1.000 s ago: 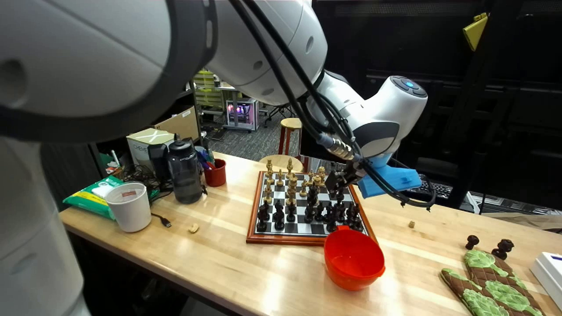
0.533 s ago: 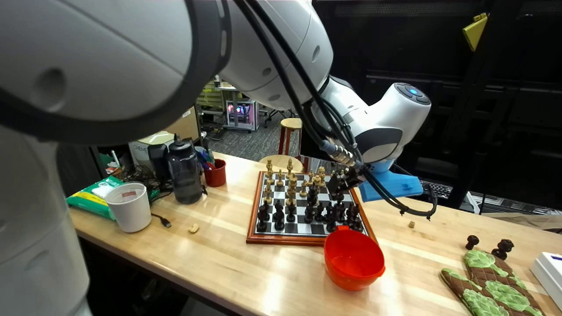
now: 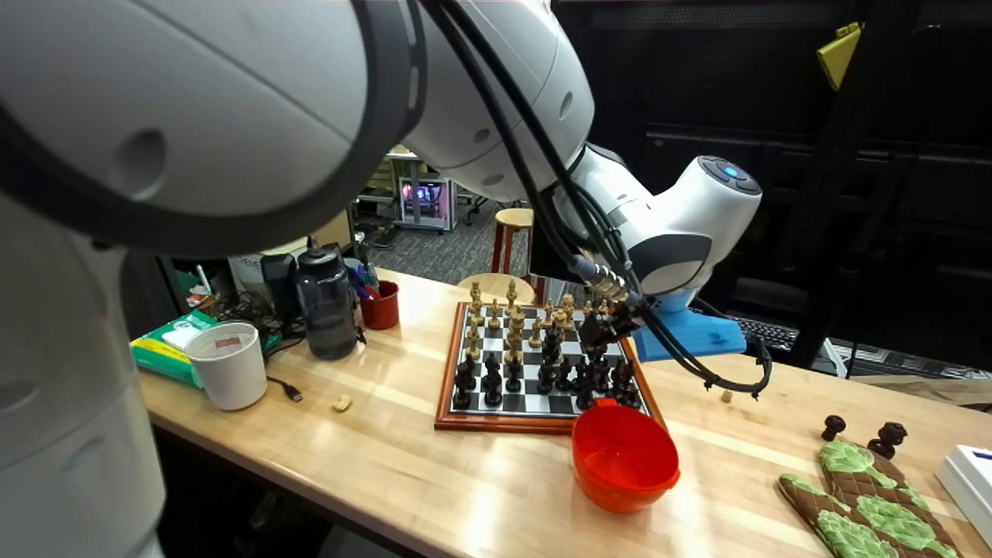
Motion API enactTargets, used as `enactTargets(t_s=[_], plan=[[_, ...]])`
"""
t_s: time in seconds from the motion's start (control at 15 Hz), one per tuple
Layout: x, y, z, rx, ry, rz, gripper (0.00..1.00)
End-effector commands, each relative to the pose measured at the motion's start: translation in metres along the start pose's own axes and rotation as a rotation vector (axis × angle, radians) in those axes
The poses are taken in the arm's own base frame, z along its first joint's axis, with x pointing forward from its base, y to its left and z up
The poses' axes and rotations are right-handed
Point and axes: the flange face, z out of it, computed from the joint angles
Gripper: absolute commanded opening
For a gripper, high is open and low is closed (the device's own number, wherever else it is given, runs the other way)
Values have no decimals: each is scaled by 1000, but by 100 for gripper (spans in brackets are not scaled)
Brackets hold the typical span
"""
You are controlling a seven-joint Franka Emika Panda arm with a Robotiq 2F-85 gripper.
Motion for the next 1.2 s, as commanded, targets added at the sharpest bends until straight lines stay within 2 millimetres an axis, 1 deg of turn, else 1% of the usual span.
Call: enactTargets(t_s=[0.0,0.27,0.8,1.13], plan=[[-1,5,1,-1,-4,17,100],[-1,8,3,-1,-4,25,100],[0,12,-4,-14,0,33,100],[1,12,-7,-20,2,36,100]])
